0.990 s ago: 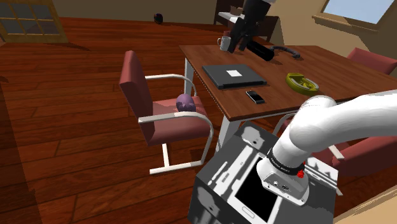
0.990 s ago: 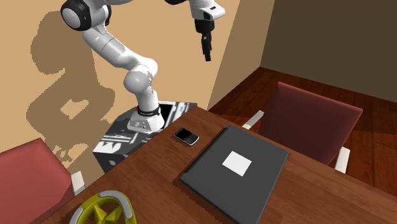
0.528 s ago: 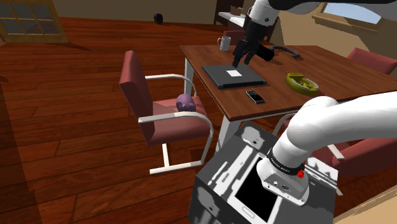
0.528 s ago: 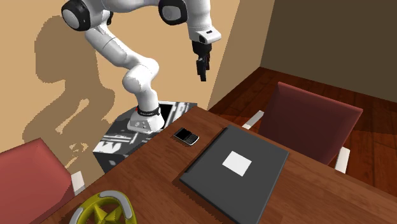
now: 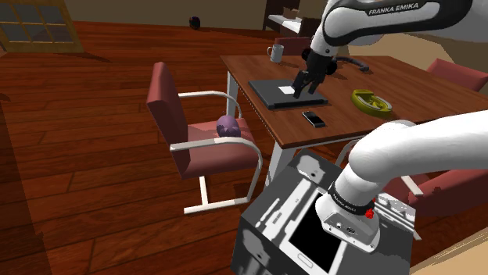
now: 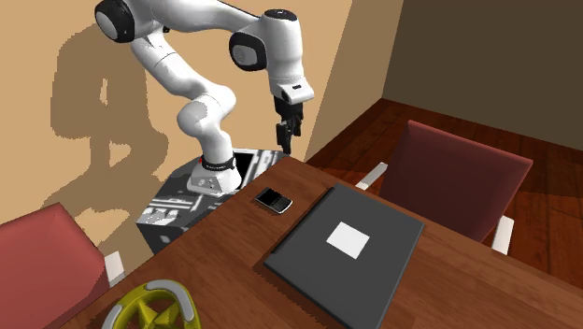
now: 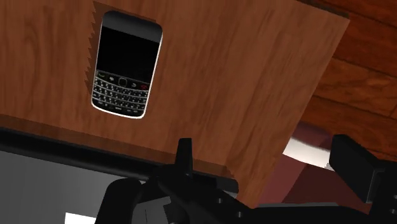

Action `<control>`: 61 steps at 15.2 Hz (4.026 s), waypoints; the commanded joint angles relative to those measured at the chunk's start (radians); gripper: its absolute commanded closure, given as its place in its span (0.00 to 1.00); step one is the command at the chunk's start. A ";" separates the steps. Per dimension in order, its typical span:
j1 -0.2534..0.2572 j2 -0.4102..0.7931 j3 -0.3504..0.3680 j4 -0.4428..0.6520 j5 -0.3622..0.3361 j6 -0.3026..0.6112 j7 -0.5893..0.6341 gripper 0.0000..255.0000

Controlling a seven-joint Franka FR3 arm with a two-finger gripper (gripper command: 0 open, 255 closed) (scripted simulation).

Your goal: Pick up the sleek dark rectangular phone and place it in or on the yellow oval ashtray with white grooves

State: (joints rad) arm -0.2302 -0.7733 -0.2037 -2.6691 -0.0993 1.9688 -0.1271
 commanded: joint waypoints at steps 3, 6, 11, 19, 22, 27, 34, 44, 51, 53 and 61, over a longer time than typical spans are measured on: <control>-0.066 0.033 -0.037 -0.064 -0.065 0.086 0.001 0.00; -0.118 0.077 -0.069 -0.099 -0.117 0.157 0.000 0.00; -0.196 0.159 -0.118 -0.136 -0.195 0.269 0.003 0.00; -0.200 0.254 -0.144 -0.184 -0.215 0.412 0.006 0.00; -0.200 0.254 -0.144 -0.184 -0.215 0.412 0.006 0.00; -0.200 0.254 -0.144 -0.184 -0.215 0.412 0.006 1.00; -0.200 0.254 -0.145 -0.183 -0.216 0.411 0.005 1.00; -0.197 0.161 -0.120 -0.128 -0.195 0.264 -0.002 1.00; -0.193 0.104 -0.100 -0.066 -0.176 0.145 -0.009 1.00; -0.191 0.091 -0.094 -0.046 -0.170 0.113 -0.011 1.00; -0.197 0.073 -0.101 0.032 -0.166 0.020 -0.043 1.00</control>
State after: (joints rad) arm -0.4228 -0.7063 -0.2939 -2.6497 -0.2612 1.9942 -0.1565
